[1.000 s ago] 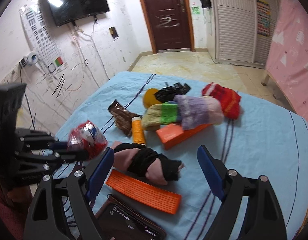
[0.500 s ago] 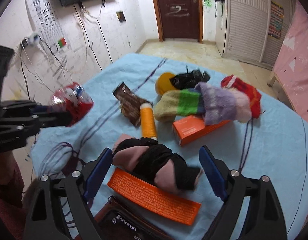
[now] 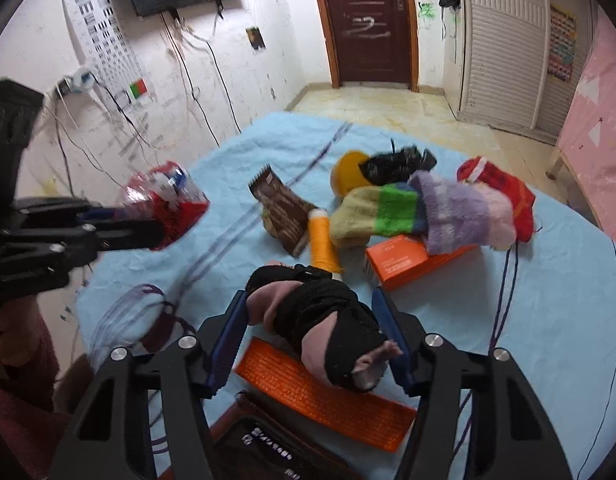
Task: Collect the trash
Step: 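Grasp the red plastic bag with the left tool while the right tool grasps the pink-black glove, then carry the glove and red bag to the basin and open both tools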
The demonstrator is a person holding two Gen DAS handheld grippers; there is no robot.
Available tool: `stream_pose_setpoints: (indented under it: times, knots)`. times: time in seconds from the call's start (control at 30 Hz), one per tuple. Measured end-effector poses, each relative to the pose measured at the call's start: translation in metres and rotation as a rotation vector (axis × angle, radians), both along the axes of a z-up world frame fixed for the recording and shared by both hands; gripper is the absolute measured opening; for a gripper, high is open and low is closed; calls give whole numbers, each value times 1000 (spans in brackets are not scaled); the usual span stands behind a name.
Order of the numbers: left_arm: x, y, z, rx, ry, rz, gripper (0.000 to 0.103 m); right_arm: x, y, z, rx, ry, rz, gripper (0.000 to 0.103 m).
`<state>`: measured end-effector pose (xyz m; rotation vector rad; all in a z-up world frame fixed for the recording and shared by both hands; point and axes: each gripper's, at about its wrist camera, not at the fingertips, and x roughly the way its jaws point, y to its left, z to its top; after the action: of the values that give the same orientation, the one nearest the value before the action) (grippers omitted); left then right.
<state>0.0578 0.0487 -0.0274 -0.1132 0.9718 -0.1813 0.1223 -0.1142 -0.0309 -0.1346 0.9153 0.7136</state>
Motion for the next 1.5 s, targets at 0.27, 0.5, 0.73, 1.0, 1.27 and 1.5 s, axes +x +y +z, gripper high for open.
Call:
stream_pose_setpoints:
  times: [0.27,0.5,0.73,1.0,1.27,1.5]
  knots:
    - [-3,-19,18,28,-34,-15,14,-11,-37,25,95,-58,-37,54]
    - [3,-55,33,61,-58,-54,15,-15,-87,38,131,-97,-154,54]
    - [8,-102,47,97,-87,-128,15,-26,-150,46,164,-145,-300,54]
    - [11,-162,59,140,-112,-221,15,-48,-228,52,171,-203,-457,54]
    - [16,-221,68,143,-108,-321,15,-69,-304,48,170,-220,-632,54]
    - [27,-267,68,114,-57,-370,15,-81,-353,36,175,-220,-727,54]
